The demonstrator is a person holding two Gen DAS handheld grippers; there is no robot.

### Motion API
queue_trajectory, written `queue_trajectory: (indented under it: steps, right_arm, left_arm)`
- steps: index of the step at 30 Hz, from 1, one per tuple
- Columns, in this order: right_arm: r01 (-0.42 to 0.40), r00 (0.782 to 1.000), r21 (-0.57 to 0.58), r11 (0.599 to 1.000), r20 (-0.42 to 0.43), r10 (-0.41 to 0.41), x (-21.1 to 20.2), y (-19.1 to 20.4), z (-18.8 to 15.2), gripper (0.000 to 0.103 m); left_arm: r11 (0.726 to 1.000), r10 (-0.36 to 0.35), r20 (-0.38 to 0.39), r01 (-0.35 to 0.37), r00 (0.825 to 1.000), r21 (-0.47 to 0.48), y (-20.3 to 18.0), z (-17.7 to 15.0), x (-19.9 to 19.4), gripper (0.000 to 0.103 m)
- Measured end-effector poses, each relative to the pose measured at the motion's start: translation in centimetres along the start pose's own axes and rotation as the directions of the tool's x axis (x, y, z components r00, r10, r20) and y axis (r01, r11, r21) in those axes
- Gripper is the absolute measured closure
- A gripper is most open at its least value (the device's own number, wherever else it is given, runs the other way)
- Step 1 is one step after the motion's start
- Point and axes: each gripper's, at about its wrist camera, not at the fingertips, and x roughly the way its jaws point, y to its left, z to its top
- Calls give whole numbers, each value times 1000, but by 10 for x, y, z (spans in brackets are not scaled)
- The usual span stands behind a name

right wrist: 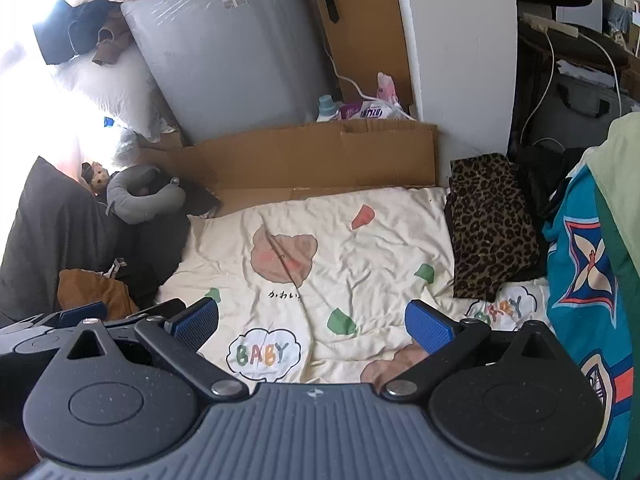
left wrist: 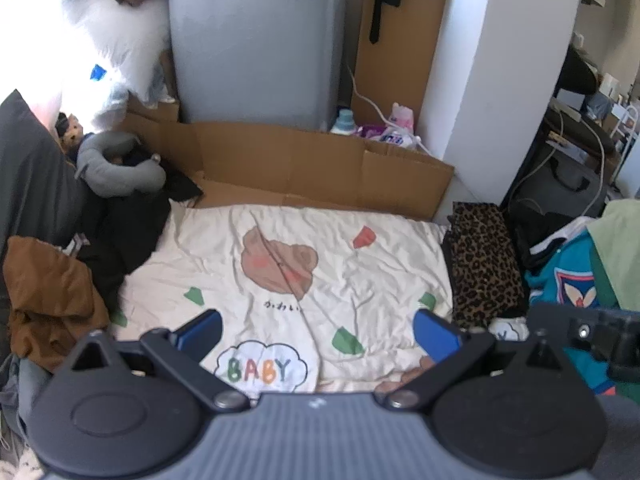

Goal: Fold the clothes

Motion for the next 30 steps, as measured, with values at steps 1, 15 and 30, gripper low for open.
queue_trajectory:
  steps: [1,15,30]
  right_arm:
    - [0,1000,-6,1000,-5,0,1,1,0,1]
    - [34,998,-34,999,-45,-35,3,0,3,1]
    - [29,997,-18,999,-76,-30,4,-9,6,1]
  left_arm:
    - [1000,0,-4,0,1000,-7,1,0,1,0]
    - [999,49,-53,-49,997,-3,1,3,8,0]
    - [998,50,-88,-54,995,-41,11,5,14,2]
